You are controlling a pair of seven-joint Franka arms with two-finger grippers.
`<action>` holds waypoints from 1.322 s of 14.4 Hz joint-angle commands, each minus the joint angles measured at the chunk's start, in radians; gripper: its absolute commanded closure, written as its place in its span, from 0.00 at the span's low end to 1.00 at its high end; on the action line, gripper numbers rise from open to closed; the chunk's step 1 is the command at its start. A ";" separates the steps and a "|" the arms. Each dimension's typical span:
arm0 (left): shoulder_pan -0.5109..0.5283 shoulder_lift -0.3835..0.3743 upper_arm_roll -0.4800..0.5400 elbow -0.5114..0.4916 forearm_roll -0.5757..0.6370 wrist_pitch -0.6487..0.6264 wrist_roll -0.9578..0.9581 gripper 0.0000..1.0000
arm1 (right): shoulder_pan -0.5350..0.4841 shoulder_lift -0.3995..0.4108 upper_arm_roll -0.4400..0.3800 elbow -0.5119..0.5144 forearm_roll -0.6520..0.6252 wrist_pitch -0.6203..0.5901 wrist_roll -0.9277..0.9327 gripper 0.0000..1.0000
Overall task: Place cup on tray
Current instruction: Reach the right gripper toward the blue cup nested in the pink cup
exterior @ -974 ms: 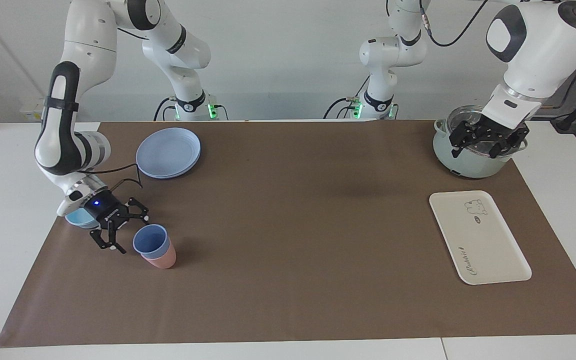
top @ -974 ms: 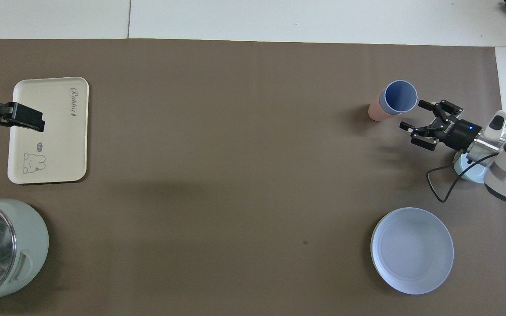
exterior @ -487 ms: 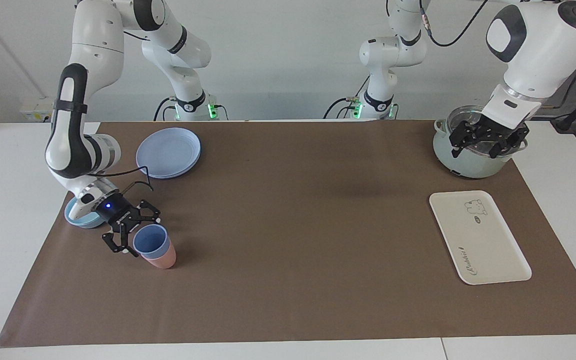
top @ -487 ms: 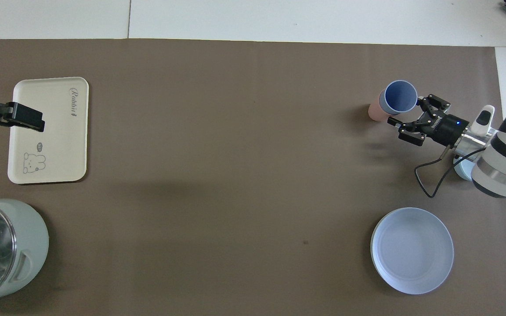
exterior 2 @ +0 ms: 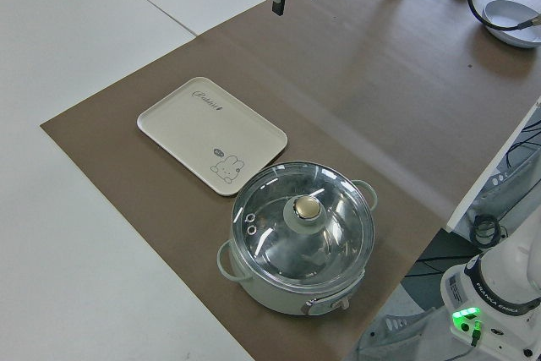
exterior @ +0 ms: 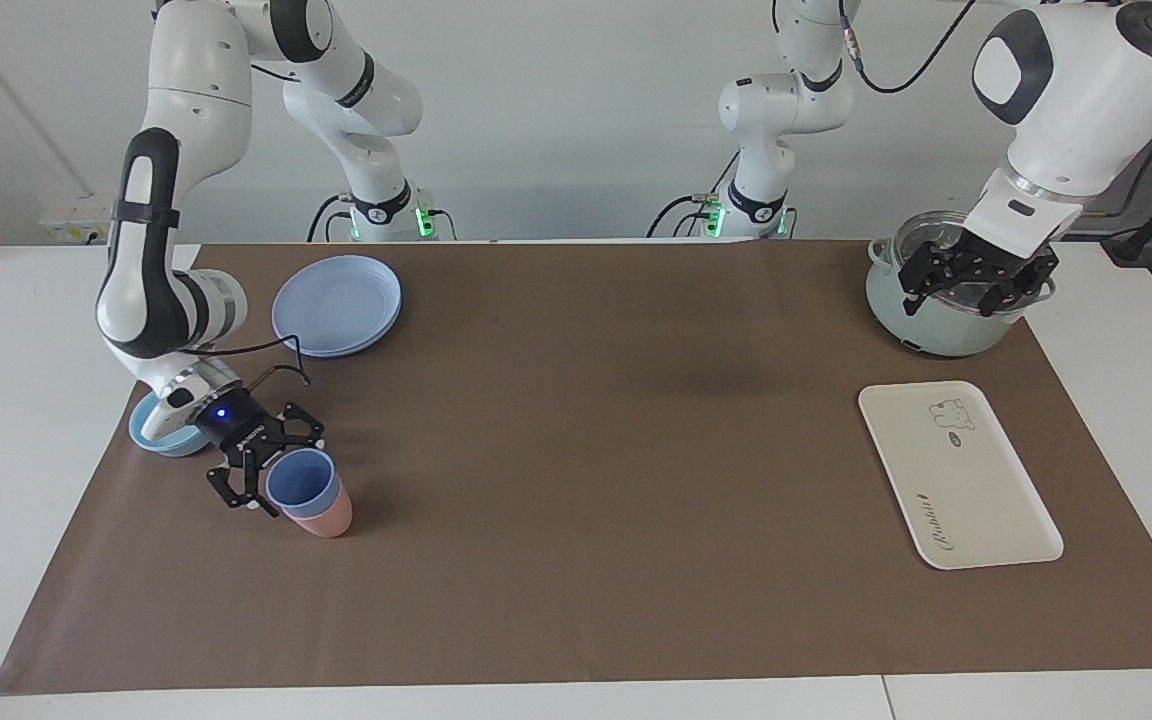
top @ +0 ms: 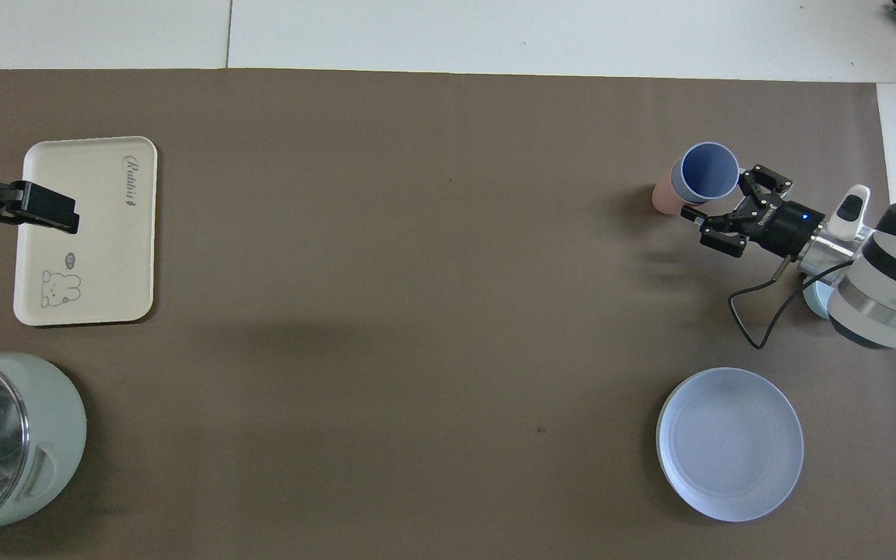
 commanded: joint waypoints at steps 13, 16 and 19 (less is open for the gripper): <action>0.005 -0.026 -0.003 -0.029 0.015 0.010 0.012 0.00 | 0.082 0.049 0.001 0.026 0.174 0.065 -0.090 0.00; 0.004 -0.026 -0.003 -0.029 0.015 0.010 0.012 0.00 | 0.085 0.049 0.001 0.027 0.191 0.067 -0.100 0.31; 0.004 -0.026 -0.003 -0.029 0.015 0.010 0.012 0.00 | 0.085 0.047 0.001 0.041 0.186 0.070 -0.113 1.00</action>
